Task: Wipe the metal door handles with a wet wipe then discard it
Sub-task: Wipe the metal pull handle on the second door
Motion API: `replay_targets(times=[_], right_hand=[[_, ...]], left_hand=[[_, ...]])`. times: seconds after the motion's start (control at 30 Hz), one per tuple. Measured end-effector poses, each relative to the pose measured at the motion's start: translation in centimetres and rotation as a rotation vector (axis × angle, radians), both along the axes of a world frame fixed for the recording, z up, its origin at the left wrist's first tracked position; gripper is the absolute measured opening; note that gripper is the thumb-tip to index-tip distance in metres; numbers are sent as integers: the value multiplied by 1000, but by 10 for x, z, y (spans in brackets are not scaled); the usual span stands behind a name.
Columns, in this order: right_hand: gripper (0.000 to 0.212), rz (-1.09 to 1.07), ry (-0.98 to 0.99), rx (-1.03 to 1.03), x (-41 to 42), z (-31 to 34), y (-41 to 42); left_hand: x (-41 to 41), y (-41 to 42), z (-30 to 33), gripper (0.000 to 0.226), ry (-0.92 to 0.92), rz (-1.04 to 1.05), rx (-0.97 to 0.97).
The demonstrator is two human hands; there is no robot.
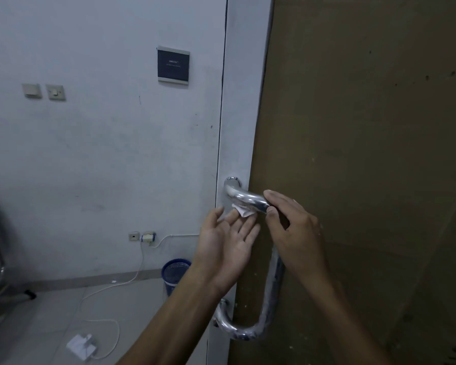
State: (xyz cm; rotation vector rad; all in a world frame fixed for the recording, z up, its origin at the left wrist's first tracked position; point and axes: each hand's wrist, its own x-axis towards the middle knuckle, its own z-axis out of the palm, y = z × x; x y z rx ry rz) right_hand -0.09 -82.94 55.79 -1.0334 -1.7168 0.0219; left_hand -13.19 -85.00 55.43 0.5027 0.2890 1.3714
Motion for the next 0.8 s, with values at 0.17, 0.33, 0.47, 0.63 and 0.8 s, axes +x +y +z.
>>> replay_targets(times=[0.17, 0.33, 0.47, 0.63, 0.8], right_hand=[[33, 68, 31, -23, 7, 2, 4], [39, 95, 18, -40, 9, 4, 7], [44, 187, 46, -105, 13, 4, 9], [47, 424, 196, -283, 27, 3, 14], [61, 473, 234, -323, 32, 6, 18]], left_hand=[[25, -4, -9, 56, 156, -46, 122], [41, 0, -28, 49, 465, 131, 244], [62, -2, -57, 38, 764, 282, 323], [90, 1, -81, 70, 1082, 575, 507], [113, 15, -88, 73, 1125, 843, 523]])
